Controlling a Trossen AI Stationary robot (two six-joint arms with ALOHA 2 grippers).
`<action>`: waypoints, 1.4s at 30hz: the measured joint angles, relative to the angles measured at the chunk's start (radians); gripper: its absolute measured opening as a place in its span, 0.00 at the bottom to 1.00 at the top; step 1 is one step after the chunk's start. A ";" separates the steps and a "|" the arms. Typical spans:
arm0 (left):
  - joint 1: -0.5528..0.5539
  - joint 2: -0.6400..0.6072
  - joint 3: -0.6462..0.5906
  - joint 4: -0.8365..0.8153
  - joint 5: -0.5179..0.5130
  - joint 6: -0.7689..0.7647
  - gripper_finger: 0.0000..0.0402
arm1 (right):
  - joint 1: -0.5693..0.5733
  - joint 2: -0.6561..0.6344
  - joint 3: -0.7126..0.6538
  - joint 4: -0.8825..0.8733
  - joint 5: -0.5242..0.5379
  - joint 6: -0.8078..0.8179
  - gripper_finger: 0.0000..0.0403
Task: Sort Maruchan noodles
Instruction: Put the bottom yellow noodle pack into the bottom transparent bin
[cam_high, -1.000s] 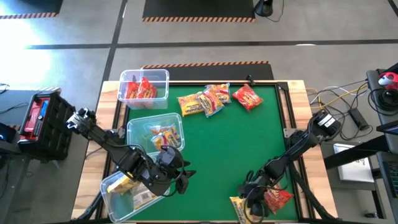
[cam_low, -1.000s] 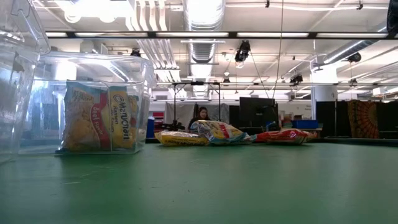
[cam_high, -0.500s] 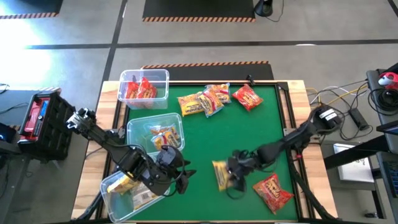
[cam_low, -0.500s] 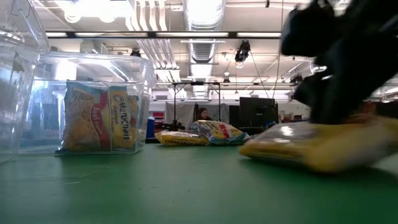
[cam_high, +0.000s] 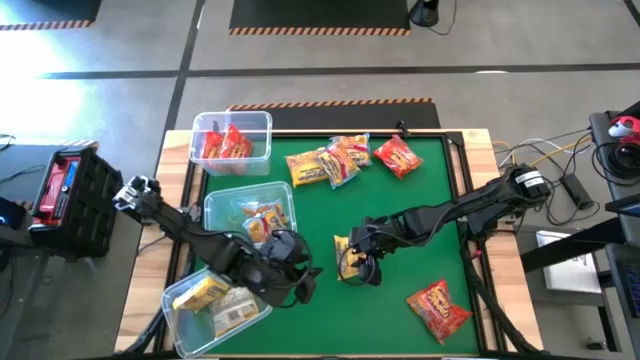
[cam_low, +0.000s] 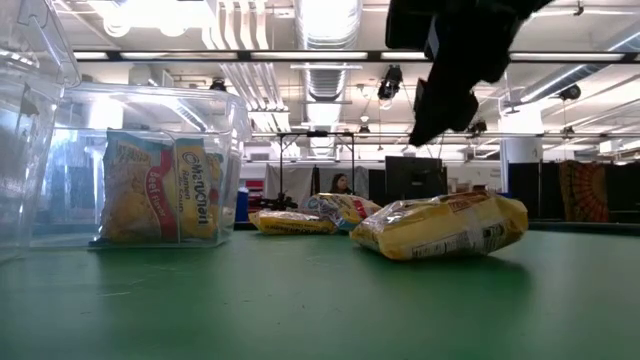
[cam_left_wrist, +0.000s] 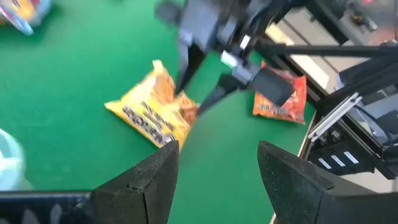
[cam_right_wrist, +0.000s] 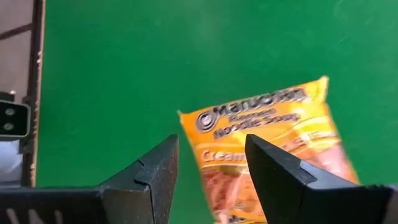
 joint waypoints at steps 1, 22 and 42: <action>0.003 0.013 0.000 0.006 0.019 -0.010 0.50 | 0.000 -0.001 0.013 -0.021 0.020 -0.011 0.44; 0.016 0.270 0.000 0.116 0.105 -0.430 0.50 | -0.024 0.006 -0.229 0.070 0.181 -0.043 0.44; 0.033 0.393 0.000 0.301 0.050 -0.504 0.50 | 0.041 0.004 -0.361 0.115 0.176 0.007 0.44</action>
